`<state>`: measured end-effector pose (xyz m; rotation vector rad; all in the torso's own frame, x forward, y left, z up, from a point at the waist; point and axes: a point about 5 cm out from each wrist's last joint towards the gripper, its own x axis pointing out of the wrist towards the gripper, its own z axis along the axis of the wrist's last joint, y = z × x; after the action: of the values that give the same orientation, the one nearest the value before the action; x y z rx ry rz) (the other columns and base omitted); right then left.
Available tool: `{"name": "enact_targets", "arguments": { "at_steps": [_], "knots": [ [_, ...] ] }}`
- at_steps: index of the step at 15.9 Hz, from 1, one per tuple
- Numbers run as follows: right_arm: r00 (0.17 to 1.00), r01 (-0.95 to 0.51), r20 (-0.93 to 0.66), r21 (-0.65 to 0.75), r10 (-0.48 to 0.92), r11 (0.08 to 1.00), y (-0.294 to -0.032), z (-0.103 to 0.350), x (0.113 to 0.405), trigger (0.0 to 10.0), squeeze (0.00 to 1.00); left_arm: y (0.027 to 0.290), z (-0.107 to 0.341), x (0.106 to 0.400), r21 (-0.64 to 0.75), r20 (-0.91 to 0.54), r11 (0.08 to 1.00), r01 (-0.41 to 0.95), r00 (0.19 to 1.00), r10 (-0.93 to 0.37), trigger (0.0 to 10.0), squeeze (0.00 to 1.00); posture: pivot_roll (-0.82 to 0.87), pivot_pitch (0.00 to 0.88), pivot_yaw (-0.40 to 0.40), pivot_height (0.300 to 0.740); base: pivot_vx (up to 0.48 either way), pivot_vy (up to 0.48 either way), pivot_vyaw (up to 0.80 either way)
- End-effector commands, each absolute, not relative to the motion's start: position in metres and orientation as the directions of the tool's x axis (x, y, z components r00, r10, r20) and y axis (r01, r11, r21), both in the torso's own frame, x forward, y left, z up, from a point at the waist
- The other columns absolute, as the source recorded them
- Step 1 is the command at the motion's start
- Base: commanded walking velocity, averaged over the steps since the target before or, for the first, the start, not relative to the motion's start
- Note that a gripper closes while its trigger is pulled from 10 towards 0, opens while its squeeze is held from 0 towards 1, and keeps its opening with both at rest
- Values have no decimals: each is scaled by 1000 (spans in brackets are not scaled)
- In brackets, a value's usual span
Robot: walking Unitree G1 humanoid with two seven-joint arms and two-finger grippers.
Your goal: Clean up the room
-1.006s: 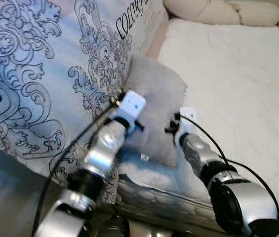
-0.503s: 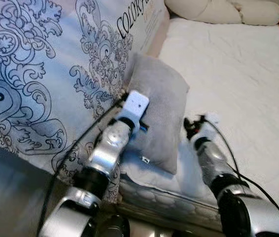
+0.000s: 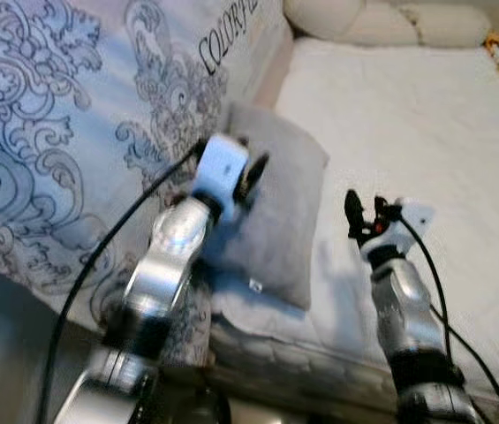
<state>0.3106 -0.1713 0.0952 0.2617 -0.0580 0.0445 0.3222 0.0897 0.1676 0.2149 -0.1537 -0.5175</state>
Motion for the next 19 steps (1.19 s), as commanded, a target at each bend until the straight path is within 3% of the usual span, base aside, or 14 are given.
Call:
{"name": "enact_targets", "arguments": {
  "at_steps": [1,5,7,12,15,19],
  "knots": [
    [997,-54,67,243,39,969,-169,106,304,10000,0,97,166,313,220,87,861,459,870,-486,10000,0,-17,0,42,740,0,0,0],
    [995,-54,95,231,33,971,-167,126,288,10000,0,97,176,299,232,116,862,450,867,-484,10000,0,-20,0,34,740,0,-290,0],
    [996,-71,62,155,62,985,-158,130,279,10000,0,107,174,298,156,104,915,372,915,-389,10000,0,-36,0,42,740,0,-459,0],
    [995,-95,17,160,94,983,-152,131,272,10000,0,125,160,294,69,36,952,298,953,-301,10000,0,-25,0,25,740,0,-460,0],
    [996,-80,-35,-7,79,997,-159,129,273,10000,0,142,145,286,66,-23,971,230,973,-229,10000,0,-17,0,8,740,0,-459,0],
    [991,-95,-77,153,108,984,-158,132,271,10000,0,147,140,282,70,-42,975,212,977,-210,10000,0,-17,0,5,740,0,-458,0]
  ]
}}
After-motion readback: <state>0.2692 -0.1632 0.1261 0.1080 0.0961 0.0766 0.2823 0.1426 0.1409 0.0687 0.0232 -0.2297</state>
